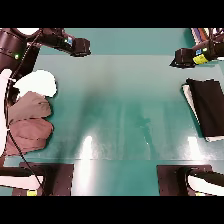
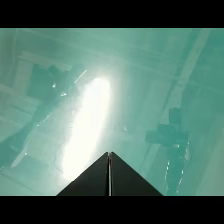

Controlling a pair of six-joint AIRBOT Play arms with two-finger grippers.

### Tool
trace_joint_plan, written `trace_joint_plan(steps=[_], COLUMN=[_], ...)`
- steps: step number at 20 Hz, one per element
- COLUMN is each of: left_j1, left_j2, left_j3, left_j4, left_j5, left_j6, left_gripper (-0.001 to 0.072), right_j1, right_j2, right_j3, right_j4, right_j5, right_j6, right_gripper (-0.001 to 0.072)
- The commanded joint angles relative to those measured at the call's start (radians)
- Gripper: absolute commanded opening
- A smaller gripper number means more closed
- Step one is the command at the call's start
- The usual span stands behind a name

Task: Fold the shirts.

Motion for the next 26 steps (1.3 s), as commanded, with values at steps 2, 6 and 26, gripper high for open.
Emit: trace_joint_plan(steps=[2, 6, 26], left_j1=[0.000, 0.000, 0.277], left_j2=[0.000, 0.000, -0.011], left_j3=[0.001, 0.001, -0.239], left_j4=[0.000, 0.000, 0.527], left_j5=[0.000, 0.000, 0.057], left_j6=[0.000, 0.000, -0.091], left_gripper=[0.0028, 0.0028, 0.0631], right_j1=[0.002, 0.002, 0.002], right_j2=[0.001, 0.001, 0.000], right_j3=[0.000, 0.000, 0.000], right_j4=[0.001, 0.001, 0.000], right_j5=[0.000, 0.000, 0.003], right_j6=[-0.001, -0.001, -0.001], right_gripper=[0.0016, 0.0016, 0.0016])
